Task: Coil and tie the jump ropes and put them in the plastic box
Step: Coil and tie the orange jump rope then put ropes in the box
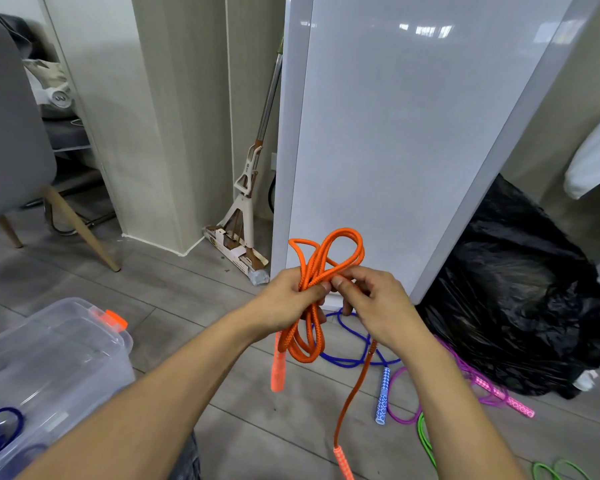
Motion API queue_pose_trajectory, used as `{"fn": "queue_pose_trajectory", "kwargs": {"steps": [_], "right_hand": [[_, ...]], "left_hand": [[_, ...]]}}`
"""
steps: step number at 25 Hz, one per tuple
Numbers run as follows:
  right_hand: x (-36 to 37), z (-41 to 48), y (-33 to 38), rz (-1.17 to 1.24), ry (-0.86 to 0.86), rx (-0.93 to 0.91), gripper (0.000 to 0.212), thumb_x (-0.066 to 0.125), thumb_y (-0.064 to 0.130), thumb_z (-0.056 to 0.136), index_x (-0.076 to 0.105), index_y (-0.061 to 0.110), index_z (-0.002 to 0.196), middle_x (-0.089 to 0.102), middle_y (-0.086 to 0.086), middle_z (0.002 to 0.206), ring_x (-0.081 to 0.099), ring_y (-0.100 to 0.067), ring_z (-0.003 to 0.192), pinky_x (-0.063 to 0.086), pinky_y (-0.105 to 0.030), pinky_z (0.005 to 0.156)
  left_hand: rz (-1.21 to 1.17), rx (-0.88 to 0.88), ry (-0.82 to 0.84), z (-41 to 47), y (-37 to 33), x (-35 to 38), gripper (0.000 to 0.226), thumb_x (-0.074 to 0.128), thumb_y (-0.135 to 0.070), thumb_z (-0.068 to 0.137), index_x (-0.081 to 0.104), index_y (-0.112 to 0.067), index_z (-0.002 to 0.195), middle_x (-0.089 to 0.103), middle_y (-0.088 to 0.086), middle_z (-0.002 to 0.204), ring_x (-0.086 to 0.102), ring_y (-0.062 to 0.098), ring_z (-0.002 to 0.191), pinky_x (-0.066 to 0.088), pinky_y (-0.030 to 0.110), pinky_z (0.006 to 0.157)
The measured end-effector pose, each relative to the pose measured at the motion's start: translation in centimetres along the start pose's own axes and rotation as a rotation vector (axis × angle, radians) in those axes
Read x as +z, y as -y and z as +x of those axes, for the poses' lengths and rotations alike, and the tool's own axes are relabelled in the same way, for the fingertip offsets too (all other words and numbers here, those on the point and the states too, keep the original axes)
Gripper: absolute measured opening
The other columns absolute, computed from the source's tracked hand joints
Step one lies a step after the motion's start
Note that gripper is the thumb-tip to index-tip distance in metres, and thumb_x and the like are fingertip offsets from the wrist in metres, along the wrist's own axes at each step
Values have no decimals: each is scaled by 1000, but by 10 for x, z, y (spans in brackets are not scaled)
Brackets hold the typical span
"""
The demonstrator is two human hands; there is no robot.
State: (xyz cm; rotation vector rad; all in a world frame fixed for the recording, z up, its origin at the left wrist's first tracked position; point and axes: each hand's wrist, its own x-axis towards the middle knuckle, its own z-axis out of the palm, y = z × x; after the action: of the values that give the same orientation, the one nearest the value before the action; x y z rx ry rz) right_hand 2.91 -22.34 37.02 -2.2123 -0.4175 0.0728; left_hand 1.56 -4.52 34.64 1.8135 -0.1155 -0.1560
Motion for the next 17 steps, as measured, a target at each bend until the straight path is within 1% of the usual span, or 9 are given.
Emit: {"fn": "queue_pose_trajectory", "kwargs": {"steps": [2, 5, 7, 9, 11, 13, 14, 15, 17], "right_hand": [[1, 1, 2, -25, -18, 36, 16, 56, 36, 100, 69, 28, 100, 65, 8, 68, 60, 7, 57, 39, -14, 56], [1, 2, 3, -48, -17, 99, 20, 56, 40, 100, 68, 24, 95, 66, 5, 69, 54, 8, 46, 36, -15, 52], [0, 2, 1, -53, 44, 130, 24, 52, 39, 102, 68, 23, 93, 67, 2, 67, 51, 5, 41, 37, -19, 53], [1, 4, -3, -36, 103, 170, 25, 49, 34, 103, 67, 21, 91, 66, 1, 64, 49, -1, 40, 40, -22, 51], [1, 4, -8, -21, 155, 222, 22, 48, 28, 102, 65, 18, 93, 68, -1, 64, 47, -8, 41, 42, -24, 49], [1, 3, -12, -32, 219, 285, 16, 48, 26, 100, 61, 16, 98, 73, -2, 67, 49, -13, 43, 42, -25, 51], [0, 2, -14, -44, 241, 320, 16, 48, 27, 100, 58, 15, 99, 75, -2, 70, 51, -14, 44, 42, -25, 52], [-1, 2, -15, -64, 238, 349, 17, 48, 29, 100, 57, 14, 97, 76, -2, 71, 54, -14, 45, 43, -25, 53], [-5, 3, -18, -139, 145, 378, 28, 51, 38, 100, 60, 12, 91, 75, -4, 69, 57, -15, 47, 44, -24, 53]], "left_hand": [[13, -3, -13, -1, 0, -1, 14, 52, -23, 101, 59, -11, 104, 67, 9, 91, 74, 24, 81, 60, 34, 76], [-93, -17, -72, 1, 0, -2, 11, 50, -15, 102, 58, -8, 105, 69, 8, 87, 75, 26, 81, 61, 37, 76], [-126, -40, -223, 7, 5, -5, 11, 51, -13, 101, 57, -6, 96, 64, 10, 79, 72, 30, 70, 61, 48, 75], [-138, -78, -403, 14, 10, -10, 14, 51, -12, 99, 58, -8, 88, 60, 10, 74, 67, 27, 58, 61, 52, 71], [-197, -118, -566, 16, 11, -14, 16, 49, -10, 99, 59, -12, 86, 58, 9, 72, 60, 21, 52, 59, 43, 58], [-225, -153, -716, 16, 10, -18, 18, 48, -8, 98, 60, -14, 87, 55, 7, 70, 52, 16, 50, 47, 25, 43], [-235, -174, -779, 16, 10, -20, 18, 48, -7, 97, 59, -13, 85, 55, 7, 68, 49, 15, 49, 41, 20, 39], [-252, -194, -829, 16, 10, -22, 20, 48, -7, 97, 58, -11, 80, 54, 7, 66, 47, 14, 48, 38, 19, 38], [-292, -211, -912, 16, 9, -24, 28, 48, -6, 94, 56, -12, 68, 52, 4, 60, 47, 16, 48, 38, 24, 46]]}}
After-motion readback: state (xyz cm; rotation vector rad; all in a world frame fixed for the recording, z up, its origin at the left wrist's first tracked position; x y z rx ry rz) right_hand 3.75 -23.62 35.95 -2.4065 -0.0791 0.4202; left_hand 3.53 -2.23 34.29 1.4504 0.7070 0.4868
